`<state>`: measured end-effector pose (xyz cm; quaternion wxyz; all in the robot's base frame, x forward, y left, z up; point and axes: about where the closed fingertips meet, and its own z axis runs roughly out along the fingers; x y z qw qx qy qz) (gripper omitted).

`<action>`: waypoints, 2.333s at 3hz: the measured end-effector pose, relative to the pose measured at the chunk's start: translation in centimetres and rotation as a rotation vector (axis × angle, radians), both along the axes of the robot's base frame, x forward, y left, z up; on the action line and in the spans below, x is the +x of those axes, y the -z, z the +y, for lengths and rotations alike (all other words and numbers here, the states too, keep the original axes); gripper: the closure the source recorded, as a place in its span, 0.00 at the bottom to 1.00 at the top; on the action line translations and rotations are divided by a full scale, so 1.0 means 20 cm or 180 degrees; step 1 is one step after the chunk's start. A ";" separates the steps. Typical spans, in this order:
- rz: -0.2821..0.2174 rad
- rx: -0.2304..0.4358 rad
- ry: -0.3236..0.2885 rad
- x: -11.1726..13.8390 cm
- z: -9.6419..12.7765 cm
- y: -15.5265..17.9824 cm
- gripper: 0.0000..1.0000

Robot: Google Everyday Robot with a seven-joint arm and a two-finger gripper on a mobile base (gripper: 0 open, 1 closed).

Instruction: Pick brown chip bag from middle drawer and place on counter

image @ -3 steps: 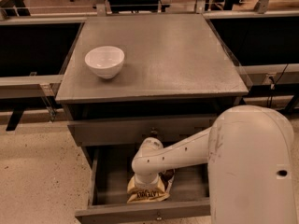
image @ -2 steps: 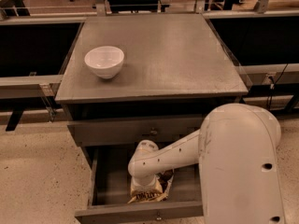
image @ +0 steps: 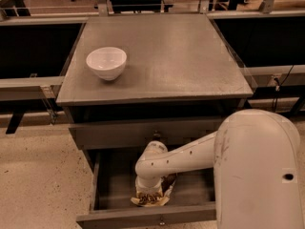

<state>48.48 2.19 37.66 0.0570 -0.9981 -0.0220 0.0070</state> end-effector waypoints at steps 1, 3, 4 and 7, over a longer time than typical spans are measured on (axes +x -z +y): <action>-0.0079 0.0353 0.0202 -0.02 0.02 -0.21 1.00; -0.0405 0.1124 0.0663 0.06 -0.18 -0.97 1.00; -0.0497 0.1216 0.0653 0.08 -0.21 -1.31 1.00; -0.0958 0.0917 0.0647 0.33 -0.06 -2.30 1.00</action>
Offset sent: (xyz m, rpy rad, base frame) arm 0.0185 -0.0616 0.2399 0.4370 -0.1886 -0.2849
